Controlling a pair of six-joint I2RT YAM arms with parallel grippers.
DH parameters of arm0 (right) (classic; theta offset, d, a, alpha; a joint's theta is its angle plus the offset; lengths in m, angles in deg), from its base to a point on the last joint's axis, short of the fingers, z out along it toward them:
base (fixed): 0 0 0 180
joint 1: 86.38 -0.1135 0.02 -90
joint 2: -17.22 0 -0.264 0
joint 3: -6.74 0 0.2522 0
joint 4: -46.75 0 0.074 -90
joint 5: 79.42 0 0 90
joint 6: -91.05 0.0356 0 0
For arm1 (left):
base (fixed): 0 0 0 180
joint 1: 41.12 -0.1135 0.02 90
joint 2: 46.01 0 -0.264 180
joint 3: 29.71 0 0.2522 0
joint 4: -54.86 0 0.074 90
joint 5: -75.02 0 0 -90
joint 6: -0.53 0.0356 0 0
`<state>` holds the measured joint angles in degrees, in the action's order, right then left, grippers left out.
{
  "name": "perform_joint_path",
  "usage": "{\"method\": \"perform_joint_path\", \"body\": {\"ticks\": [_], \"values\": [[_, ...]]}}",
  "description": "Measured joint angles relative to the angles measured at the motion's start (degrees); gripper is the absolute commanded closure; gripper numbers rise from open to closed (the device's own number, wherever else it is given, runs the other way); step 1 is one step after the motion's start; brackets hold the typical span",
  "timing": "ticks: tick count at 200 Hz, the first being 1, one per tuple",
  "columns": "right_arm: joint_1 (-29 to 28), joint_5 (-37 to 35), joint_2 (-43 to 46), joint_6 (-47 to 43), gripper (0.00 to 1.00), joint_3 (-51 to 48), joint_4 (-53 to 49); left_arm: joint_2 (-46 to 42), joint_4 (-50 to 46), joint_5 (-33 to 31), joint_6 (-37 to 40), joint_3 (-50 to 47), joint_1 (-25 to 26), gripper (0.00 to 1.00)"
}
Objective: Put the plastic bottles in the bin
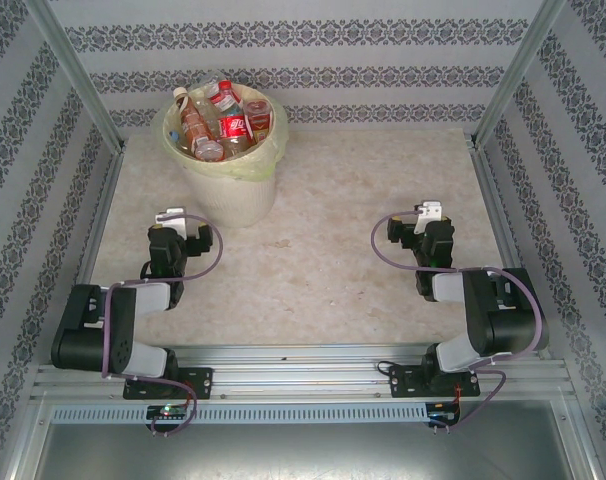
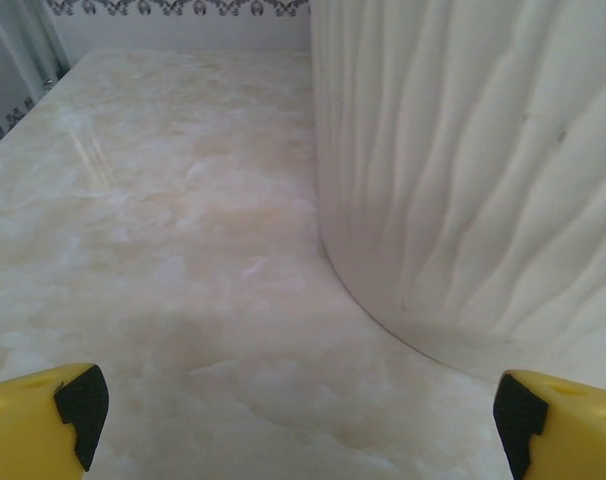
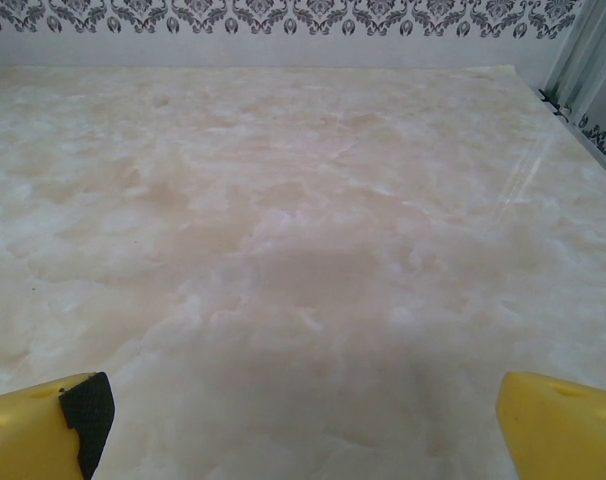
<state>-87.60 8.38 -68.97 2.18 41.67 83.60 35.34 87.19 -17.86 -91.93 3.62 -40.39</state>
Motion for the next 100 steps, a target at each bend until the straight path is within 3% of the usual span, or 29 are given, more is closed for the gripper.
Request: {"method": "perform_joint_path", "body": {"ticks": [44,77,100], "values": [[0.4,7.0,0.1,-1.5,0.02,-2.4,2.7,4.0,4.8,3.0,1.6,-0.2,-0.1,0.00],[0.9,1.6,0.0,0.8,0.02,-2.8,3.4,6.4,8.4,5.3,2.6,-1.0,-0.1,0.00],[1.4,3.7,0.0,0.3,0.02,-2.7,3.4,8.9,12.4,7.4,3.5,-2.4,-0.1,0.00]]}}
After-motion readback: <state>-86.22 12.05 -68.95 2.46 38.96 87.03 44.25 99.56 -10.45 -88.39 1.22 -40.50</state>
